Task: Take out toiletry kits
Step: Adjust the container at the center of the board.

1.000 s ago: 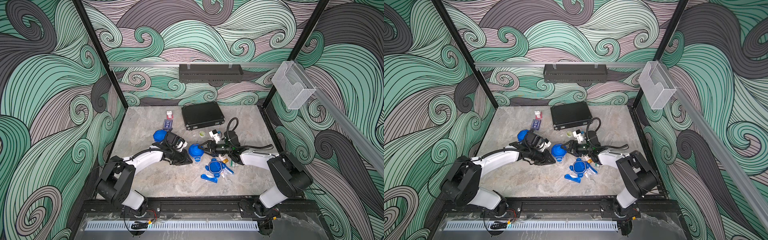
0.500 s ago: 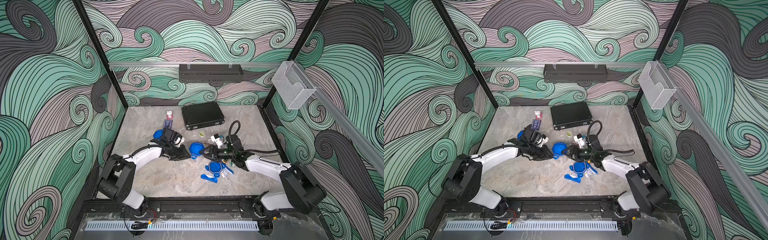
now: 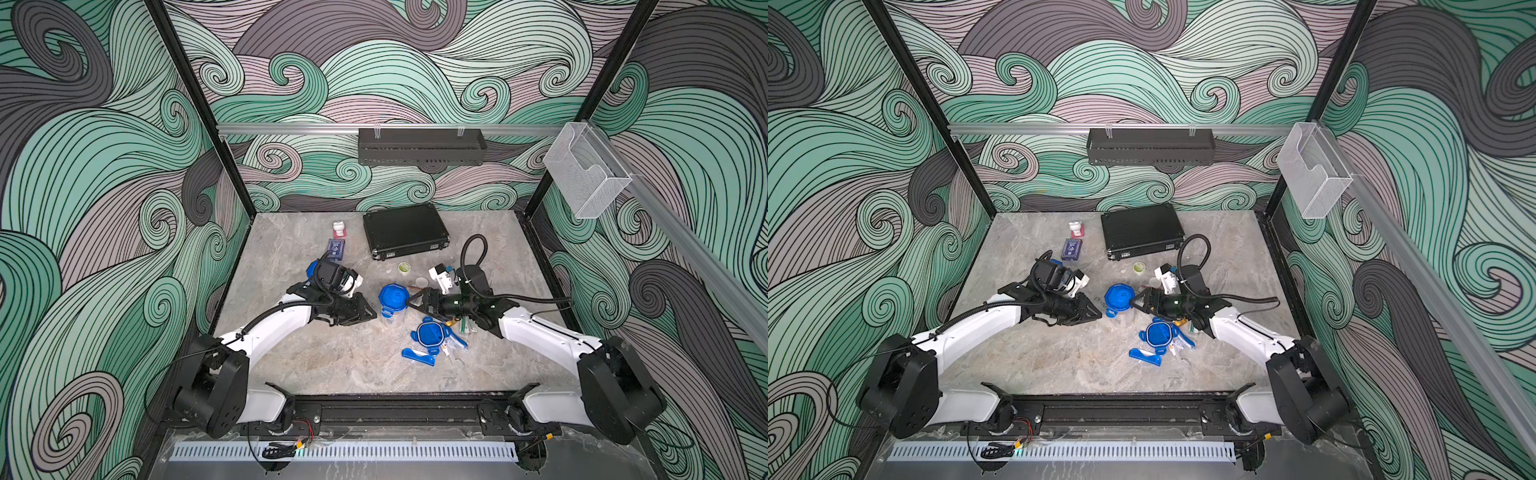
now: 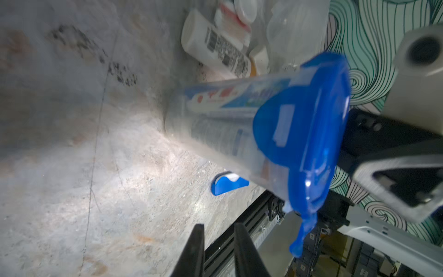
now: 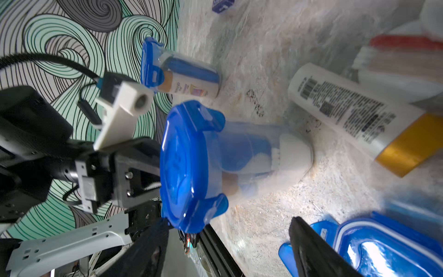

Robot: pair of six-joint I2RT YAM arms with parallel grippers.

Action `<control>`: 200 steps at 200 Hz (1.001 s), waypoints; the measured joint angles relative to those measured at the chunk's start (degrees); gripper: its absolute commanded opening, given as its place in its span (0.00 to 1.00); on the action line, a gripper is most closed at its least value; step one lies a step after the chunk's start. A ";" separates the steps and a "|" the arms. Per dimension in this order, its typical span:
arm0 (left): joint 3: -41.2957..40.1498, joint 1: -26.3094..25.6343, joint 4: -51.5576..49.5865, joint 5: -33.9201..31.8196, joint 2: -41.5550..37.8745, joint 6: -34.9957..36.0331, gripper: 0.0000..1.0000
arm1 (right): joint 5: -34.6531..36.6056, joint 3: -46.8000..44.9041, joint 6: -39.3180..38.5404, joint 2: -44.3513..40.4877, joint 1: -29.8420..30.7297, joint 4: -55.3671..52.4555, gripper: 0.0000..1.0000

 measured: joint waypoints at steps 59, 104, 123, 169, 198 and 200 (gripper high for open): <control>-2.16 -5.05 3.17 0.76 5.29 -0.83 0.11 | 0.96 12.20 -4.17 6.88 -1.38 -2.89 0.67; -0.87 -5.35 5.88 1.49 9.33 -1.07 0.11 | 0.28 11.98 -2.47 10.38 0.74 -3.10 0.65; 0.31 -4.90 6.56 1.49 9.90 -1.05 0.11 | 0.17 10.78 -1.75 9.29 2.38 -2.97 0.65; 1.09 -0.96 6.78 0.66 10.16 -1.05 0.15 | 0.48 5.79 0.37 3.21 5.44 -2.84 0.66; 1.44 0.59 6.38 0.13 10.14 -1.29 0.18 | 0.66 3.82 2.12 1.05 7.39 -1.88 0.68; 1.53 0.68 6.25 0.07 10.14 -1.29 0.18 | 0.68 3.72 2.19 0.98 7.52 -1.81 0.68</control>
